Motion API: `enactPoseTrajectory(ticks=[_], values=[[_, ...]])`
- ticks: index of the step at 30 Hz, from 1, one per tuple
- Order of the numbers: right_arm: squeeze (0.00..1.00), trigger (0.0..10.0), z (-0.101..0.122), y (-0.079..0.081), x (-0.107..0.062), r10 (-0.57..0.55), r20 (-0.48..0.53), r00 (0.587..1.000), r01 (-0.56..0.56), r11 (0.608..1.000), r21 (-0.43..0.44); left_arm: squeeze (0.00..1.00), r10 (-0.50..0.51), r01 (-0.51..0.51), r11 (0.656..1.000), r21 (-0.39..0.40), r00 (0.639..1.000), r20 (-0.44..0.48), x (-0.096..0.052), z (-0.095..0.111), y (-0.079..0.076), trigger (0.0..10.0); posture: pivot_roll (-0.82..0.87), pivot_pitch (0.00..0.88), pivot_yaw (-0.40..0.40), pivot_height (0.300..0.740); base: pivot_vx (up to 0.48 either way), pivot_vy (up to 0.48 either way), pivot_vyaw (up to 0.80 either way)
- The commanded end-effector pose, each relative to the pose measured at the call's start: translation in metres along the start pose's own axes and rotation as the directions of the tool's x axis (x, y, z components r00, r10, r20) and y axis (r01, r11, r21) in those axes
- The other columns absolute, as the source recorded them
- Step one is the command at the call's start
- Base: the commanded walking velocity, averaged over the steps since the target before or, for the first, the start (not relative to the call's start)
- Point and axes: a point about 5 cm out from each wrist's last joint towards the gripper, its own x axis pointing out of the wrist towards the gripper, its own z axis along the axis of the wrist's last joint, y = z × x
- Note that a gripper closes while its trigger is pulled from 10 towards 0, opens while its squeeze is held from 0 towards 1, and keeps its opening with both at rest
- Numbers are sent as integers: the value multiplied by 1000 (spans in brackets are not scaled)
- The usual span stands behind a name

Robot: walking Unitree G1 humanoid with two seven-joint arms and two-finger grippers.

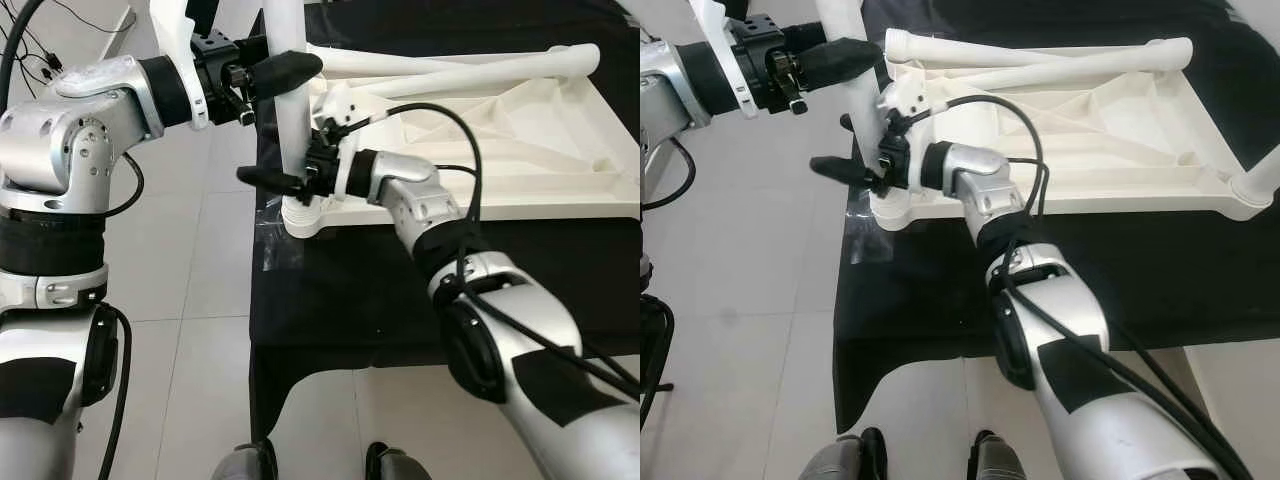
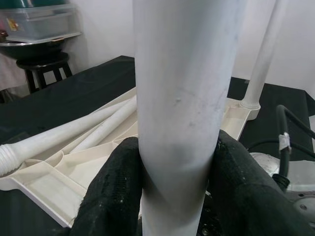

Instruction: Building children table

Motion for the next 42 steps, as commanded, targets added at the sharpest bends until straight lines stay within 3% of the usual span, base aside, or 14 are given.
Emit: enactPoseTrajectory(ticks=[1,14,15,16,21,22,23,24,25,26,27,30,34,42], values=[[0,0,-2,8,8,77,3,997,-77,997,6,0,-12,9,999,-45,998,-59,-1,-13,0,0,92,233,54,740,0,0,0],[0,0,-14,8,4,43,1,999,-43,999,26,0,-22,19,999,-40,998,-64,1,-16,-2,0,86,228,60,740,0,0,0],[0,0,-17,9,3,29,-14,999,-29,999,18,486,-6,3,999,-44,998,-63,1,-16,0,2706,85,229,60,740,0,0,0],[0,0,-28,8,1,-28,-59,998,30,999,23,1000,15,-18,999,-42,998,-64,1,-16,2,10000,83,232,57,740,0,0,0],[0,0,-45,5,-10,-130,-155,979,130,991,-12,1000,58,-61,996,-58,997,-49,-2,-13,7,10000,84,242,44,740,0,0,0],[0,0,-62,-1,-14,-395,-230,889,400,916,-29,1000,81,-85,994,-68,995,-52,-6,-13,10,10000,91,237,34,740,0,0,0],[0,0,-62,-1,-14,-395,-230,889,400,916,-29,1000,81,-85,994,-68,995,-52,-6,-13,10,10000,91,237,34,740,0,0,0],[0,0,-72,-3,-20,-624,-256,738,634,772,-53,0,96,-100,993,-70,994,-60,-9,-13,12,10000,94,237,33,740,0,0,0],[0,0,-84,13,-22,-731,-251,635,749,662,-33,0,107,-112,991,-70,992,-72,-13,-14,14,10000,101,246,39,740,0,0,0],[0,0,-84,13,-22,-731,-251,635,749,662,-33,0,107,-112,991,-70,992,-72,-13,-14,14,10000,101,246,39,740,0,0,0],[0,0,-91,30,-22,-780,-241,578,804,594,5,0,113,-118,991,-65,990,-86,-16,-16,16,10000,98,252,49,740,0,0,0],[0,0,-89,42,-8,-756,-194,625,773,634,18,0,85,-91,994,-62,992,-90,-13,-17,13,10000,89,234,53,740,0,0,0],[0,0,-89,40,0,-740,-181,648,751,660,-6,0,69,-74,995,-60,994,-87,-10,-17,11,10000,80,219,44,740,0,0,0],[0,0,-83,44,7,-748,-188,637,760,650,-8,0,63,-71,995,-70,993,-100,-13,-22,9,10000,77,217,45,740,0,0,0]])
